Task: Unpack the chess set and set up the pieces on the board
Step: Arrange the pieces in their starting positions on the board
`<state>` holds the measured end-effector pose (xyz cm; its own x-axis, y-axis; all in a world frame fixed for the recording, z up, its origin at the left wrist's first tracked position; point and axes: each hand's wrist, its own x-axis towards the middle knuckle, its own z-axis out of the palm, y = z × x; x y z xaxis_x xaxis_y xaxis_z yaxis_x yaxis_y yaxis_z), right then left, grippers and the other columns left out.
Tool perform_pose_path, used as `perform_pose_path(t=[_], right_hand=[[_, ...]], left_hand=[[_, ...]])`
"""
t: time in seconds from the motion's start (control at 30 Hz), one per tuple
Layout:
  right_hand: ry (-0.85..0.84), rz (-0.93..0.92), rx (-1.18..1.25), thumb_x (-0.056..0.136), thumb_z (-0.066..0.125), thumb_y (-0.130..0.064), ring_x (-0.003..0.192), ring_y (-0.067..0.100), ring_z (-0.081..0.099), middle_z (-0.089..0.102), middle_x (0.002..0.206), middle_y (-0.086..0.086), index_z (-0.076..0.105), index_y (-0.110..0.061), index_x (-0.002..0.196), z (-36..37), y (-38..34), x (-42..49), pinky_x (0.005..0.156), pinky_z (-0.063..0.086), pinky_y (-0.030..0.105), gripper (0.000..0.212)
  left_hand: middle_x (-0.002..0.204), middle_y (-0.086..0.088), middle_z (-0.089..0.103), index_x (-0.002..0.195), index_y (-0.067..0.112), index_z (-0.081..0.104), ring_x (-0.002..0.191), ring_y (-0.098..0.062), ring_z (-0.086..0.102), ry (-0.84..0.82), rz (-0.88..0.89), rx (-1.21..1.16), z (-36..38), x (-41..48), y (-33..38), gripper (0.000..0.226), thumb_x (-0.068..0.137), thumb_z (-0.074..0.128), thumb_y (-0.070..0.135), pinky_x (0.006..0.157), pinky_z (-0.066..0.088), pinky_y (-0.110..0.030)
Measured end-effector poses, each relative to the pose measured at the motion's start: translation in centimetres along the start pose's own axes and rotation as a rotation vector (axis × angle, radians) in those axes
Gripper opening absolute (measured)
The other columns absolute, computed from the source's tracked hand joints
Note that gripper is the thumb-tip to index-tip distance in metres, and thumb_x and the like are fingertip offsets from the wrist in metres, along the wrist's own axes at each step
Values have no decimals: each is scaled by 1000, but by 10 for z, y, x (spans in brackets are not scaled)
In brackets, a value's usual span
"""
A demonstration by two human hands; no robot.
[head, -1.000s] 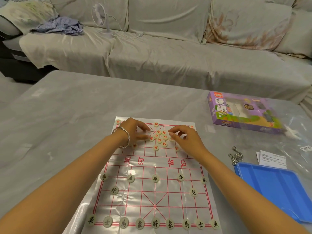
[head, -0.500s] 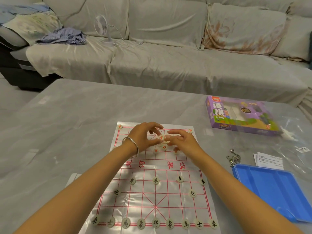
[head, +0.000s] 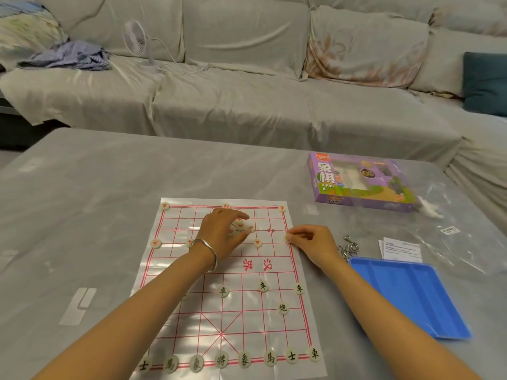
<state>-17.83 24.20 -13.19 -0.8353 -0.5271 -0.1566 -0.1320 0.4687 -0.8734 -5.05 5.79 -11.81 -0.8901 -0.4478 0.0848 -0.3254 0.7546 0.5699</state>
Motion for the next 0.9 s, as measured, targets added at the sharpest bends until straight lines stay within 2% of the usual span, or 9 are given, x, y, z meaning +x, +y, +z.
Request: perform_pose_path(t=[0.07,0.2,0.33,0.5,0.63,0.7,0.73,0.8,0.9], right_hand=[[22,-31,-71,83,69,-21,82,11,62,65,88,-6,68,-21,89,3,4,3,72,49,17,6],[40,-79,-176,86,66,-24,77,5,56,62,92,-6,69,-18,98,2,7,6,65,40,9,14],[-76,-53,-242,90,57,-34,77,7,60,67,95,-4,69,-21,95,-4,4,4,65,43,12,18],[-274,-86,-412,84,68,-28,84,5,52,55,100,-9,64,-25,113,-19,1,3,68,39,8,30],[-169,-120,-390,81,71,-27,78,7,54,61,94,-5,66,-22,102,-13,2,1,68,42,11,22],[-116,-117,-387,78,73,-33,78,11,57,62,88,-4,61,-23,95,-8,4,1,72,49,21,22],[-125,-109,-402,77,73,-35,79,13,58,62,86,-5,59,-23,94,-7,3,2,74,50,25,25],[-193,-86,-431,77,73,-36,81,14,59,59,88,-6,56,-24,99,-10,-1,3,75,50,24,30],[-276,-94,-444,81,71,-30,79,10,55,58,93,-5,59,-26,110,-19,-4,4,69,43,11,32]], left_hand=[[127,3,55,120,27,56,121,-19,43,0,-6,8,-1,0,-4,35,86,60,36,104,34,-36],[123,4,58,116,26,59,120,-18,43,-28,37,43,-2,-1,-11,30,87,59,34,101,33,-33],[122,4,58,113,26,62,120,-18,42,-9,47,57,-5,-2,-12,26,87,60,30,101,31,-32],[123,3,57,112,26,62,121,-18,41,-2,53,66,-8,-3,-11,25,87,59,28,101,31,-32],[123,4,57,111,26,62,121,-18,41,-7,44,55,-7,-5,-10,24,88,58,28,103,30,-34],[122,5,58,111,27,62,120,-17,42,-23,55,47,-5,-7,-10,24,88,58,30,102,31,-34],[122,5,58,113,27,61,121,-17,42,-43,72,62,-4,-7,-10,25,89,57,31,102,31,-34],[129,6,54,122,28,56,125,-17,39,-127,123,148,-1,-9,-8,34,90,51,39,105,29,-33],[145,11,38,136,31,41,138,-16,23,-283,247,302,1,-13,-1,71,79,16,65,112,16,-32]])
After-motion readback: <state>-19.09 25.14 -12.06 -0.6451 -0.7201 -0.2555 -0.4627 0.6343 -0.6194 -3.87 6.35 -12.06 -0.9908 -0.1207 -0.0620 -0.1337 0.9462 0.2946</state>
